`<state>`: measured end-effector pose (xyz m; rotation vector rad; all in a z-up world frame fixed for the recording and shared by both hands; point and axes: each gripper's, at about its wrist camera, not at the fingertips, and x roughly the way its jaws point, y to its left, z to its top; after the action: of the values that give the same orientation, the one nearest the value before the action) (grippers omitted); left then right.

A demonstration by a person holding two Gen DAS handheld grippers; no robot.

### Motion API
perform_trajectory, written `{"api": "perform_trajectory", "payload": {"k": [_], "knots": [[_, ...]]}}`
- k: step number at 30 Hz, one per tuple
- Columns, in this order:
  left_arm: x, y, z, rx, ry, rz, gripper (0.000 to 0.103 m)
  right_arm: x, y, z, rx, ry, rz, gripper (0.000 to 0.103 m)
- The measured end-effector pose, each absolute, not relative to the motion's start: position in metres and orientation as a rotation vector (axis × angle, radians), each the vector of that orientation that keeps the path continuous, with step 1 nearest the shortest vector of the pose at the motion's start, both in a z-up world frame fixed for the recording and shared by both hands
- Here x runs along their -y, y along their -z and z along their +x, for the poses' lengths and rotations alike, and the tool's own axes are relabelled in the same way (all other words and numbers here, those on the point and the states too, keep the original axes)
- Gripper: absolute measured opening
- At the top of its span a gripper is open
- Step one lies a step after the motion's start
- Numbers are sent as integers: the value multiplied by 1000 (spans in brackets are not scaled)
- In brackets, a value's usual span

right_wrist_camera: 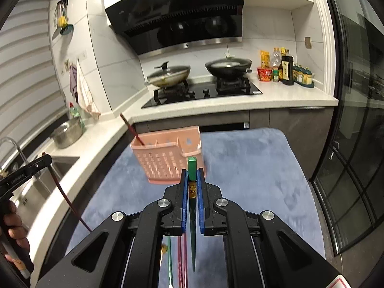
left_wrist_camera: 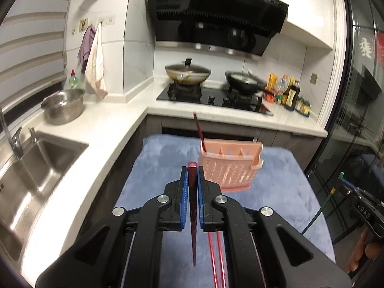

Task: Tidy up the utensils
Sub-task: 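Lift both chopsticks and carry them over the pink caddy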

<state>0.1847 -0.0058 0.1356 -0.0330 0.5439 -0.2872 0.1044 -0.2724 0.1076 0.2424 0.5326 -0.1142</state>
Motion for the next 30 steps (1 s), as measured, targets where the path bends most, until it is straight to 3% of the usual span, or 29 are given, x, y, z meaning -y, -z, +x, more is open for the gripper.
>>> {"api": "perform_trajectory", "payload": {"k": [16,30], "knots": [[47,-235,282,-335,329,-101,7,294,-203,222,-334,66,274,7],[83,-197,353,-381,302,-86,7,283,-167,315,-403,23,272,7]]}}
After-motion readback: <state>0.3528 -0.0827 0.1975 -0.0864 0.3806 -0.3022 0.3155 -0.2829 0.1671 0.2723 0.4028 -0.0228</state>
